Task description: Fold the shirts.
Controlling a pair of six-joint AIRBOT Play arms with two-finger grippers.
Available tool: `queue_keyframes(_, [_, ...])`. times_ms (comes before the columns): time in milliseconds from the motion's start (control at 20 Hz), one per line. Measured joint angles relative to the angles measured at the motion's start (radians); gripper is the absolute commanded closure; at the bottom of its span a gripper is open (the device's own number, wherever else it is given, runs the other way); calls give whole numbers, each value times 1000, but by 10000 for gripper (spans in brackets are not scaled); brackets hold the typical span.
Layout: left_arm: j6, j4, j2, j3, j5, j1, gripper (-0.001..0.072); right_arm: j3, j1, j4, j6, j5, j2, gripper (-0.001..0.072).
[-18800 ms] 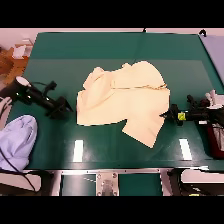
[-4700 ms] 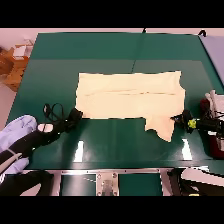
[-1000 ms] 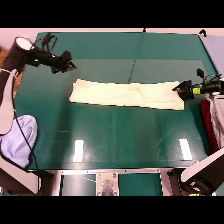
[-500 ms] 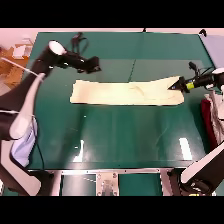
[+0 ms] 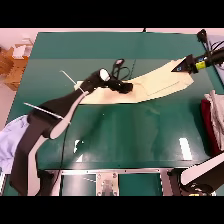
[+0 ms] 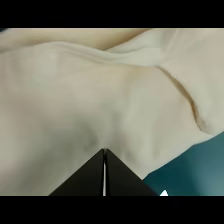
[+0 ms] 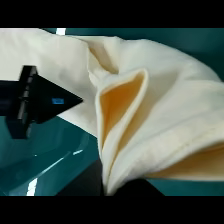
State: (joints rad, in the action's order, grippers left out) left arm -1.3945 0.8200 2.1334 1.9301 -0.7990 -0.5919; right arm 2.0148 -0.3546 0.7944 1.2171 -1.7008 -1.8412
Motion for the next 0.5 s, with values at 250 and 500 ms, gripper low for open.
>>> queue_keyframes(250, [-38,-26,65,61,24,-36,683,4,55,-3,17,-20,116,698])
queue_keyframes(500, [-49,-79,47,73,-47,-20,683,5,101,1,45,-27,146,698])
